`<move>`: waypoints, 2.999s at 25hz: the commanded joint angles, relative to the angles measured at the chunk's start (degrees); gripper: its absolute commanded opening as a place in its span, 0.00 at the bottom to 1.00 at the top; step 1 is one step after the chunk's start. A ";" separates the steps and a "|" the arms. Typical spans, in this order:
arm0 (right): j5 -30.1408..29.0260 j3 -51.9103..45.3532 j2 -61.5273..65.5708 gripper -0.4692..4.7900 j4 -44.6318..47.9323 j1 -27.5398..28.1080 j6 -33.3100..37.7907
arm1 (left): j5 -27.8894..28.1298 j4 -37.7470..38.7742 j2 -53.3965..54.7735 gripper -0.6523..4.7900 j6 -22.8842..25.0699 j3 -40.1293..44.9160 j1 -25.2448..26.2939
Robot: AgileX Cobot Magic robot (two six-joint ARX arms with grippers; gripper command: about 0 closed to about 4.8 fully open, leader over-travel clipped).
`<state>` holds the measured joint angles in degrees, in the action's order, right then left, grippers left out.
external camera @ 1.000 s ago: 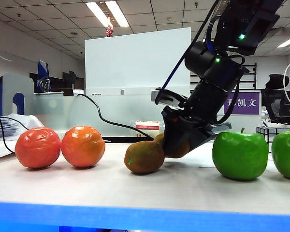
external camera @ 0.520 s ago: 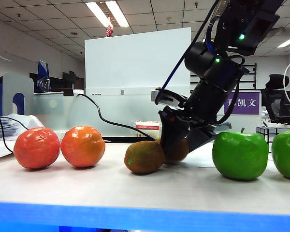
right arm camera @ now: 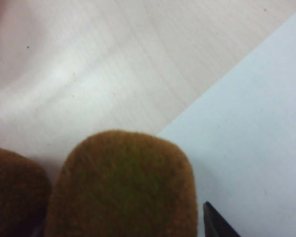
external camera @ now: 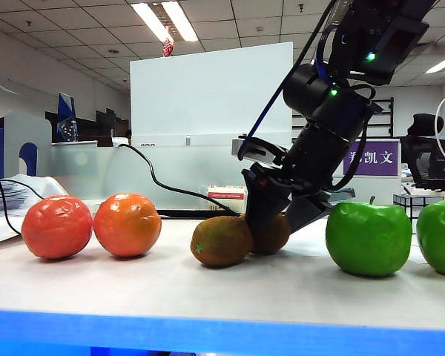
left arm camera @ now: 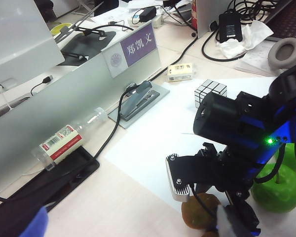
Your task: Put the same fruits together.
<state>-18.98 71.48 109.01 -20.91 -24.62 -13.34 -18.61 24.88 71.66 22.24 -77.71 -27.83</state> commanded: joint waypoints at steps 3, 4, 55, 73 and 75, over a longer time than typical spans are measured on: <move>-0.02 0.17 -0.52 0.81 1.49 -0.09 -0.17 | 1.05 0.59 -0.26 1.00 0.04 -0.20 0.04; -0.02 0.17 -0.52 0.84 1.57 -0.09 -0.17 | 1.05 0.74 -0.26 1.00 0.04 -0.20 0.04; 14.25 0.22 -60.33 0.08 9.14 0.94 0.00 | 8.61 7.15 -20.09 0.11 -1.36 -0.15 0.04; 23.41 -10.01 -100.83 0.08 -10.23 0.81 9.33 | 30.34 26.16 -64.83 0.11 -8.48 9.33 0.00; 24.13 -12.90 -103.14 0.08 -10.21 0.81 9.33 | 30.36 26.80 -66.23 0.11 -9.46 12.09 0.00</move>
<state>4.25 59.88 6.72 -31.62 -23.84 -4.27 11.62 51.55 5.98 13.98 -66.89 -27.88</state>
